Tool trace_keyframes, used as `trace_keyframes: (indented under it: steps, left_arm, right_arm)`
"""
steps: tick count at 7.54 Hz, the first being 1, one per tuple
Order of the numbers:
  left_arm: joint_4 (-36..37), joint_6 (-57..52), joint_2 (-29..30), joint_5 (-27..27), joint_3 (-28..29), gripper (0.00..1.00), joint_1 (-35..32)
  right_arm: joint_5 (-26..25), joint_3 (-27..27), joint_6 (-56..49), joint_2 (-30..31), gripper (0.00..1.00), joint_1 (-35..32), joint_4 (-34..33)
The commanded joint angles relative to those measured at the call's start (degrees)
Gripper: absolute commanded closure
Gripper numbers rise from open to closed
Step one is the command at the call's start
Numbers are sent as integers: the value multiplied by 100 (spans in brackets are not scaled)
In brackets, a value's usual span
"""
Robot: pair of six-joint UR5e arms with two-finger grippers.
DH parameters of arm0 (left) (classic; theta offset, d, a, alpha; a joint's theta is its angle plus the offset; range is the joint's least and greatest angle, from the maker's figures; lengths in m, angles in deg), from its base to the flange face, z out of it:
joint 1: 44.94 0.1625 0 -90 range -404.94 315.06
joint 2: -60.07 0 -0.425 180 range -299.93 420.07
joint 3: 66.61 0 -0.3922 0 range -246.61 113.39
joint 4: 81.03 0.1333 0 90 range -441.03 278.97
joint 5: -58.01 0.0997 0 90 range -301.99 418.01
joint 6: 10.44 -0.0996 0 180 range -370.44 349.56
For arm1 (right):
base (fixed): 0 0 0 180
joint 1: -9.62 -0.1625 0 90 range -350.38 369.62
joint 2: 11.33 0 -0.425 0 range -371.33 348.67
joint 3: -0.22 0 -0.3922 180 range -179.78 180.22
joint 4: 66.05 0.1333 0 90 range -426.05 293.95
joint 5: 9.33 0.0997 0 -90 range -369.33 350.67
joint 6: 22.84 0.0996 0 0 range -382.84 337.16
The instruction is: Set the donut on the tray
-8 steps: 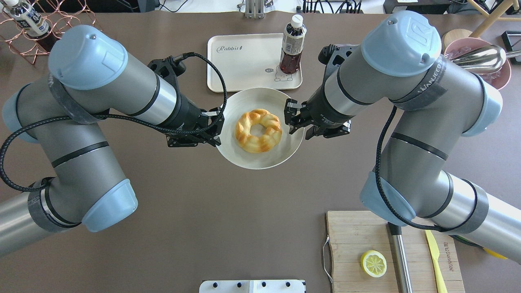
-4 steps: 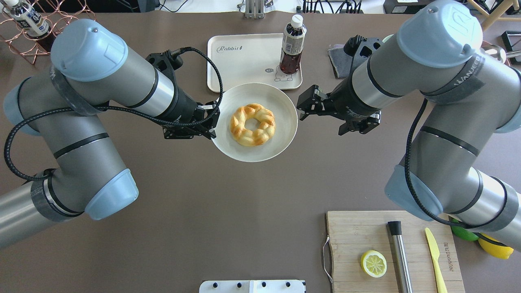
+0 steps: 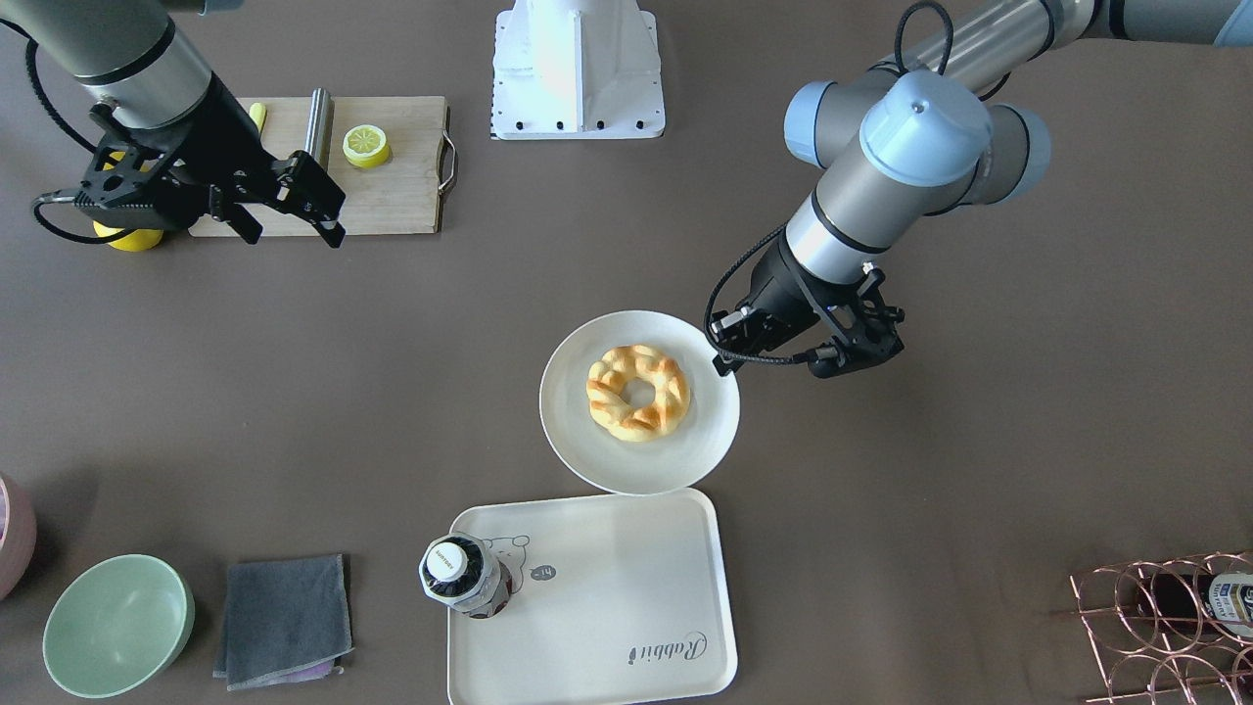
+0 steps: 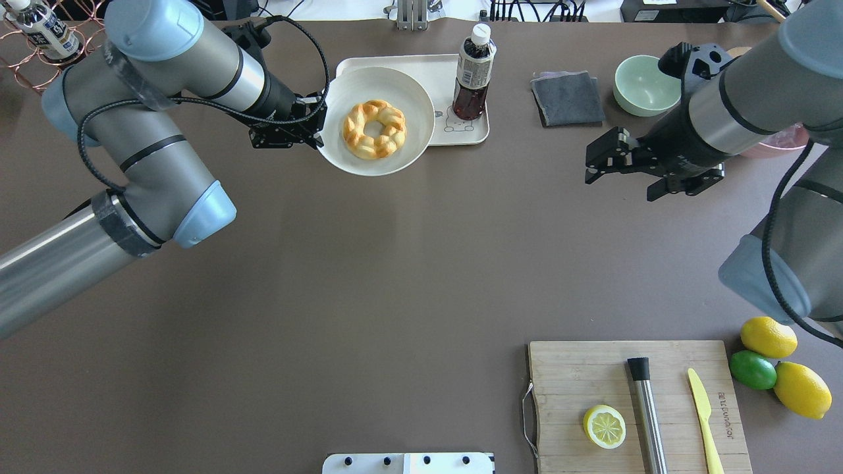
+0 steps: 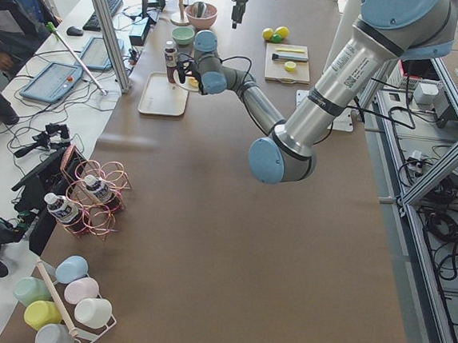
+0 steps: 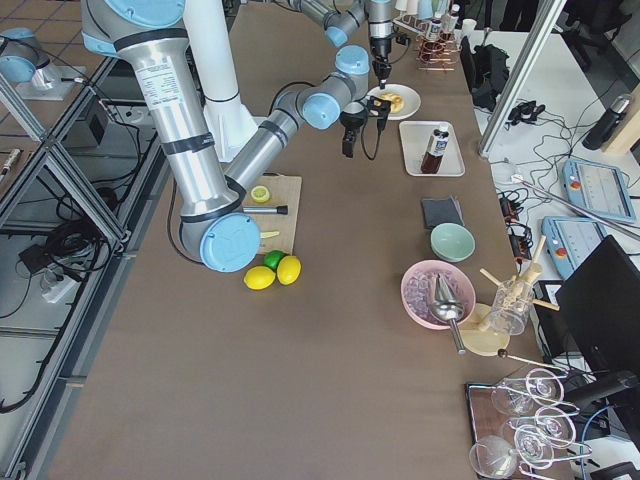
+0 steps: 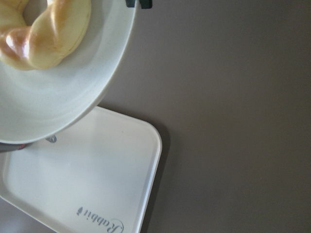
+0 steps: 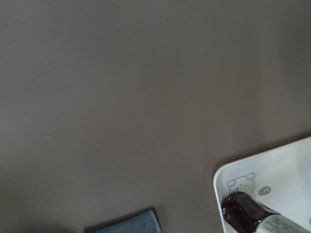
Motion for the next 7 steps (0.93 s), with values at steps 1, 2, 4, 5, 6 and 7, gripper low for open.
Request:
trace_keyframes:
  steps: [1,2,4,5,6,7]
  left_arm:
    - [-1067,-14,728,438,1865,100,-197]
    - [-1376,-14,1287,598,2777,100,-162]
    - [-1774,-196,1651,722,3714,100,-153]
    - [-1922,-294,1818,888,4135,100,-144]
    - [-2115,-312,1846,899,4322,100,-118]
    - [-2126,-312,1872,899,4333,100,-57]
  right_arm:
    - [368,7,-1867,978,0,-798,39]
    - [404,7,-2361,1321,0,-1027,39]
    - [413,59,-3817,2085,0,-1518,39]
    - [422,68,-4425,2367,0,-1800,31]
    - [492,103,-4709,2527,0,-1959,39]
    - [510,147,-4999,2659,0,-2065,31]
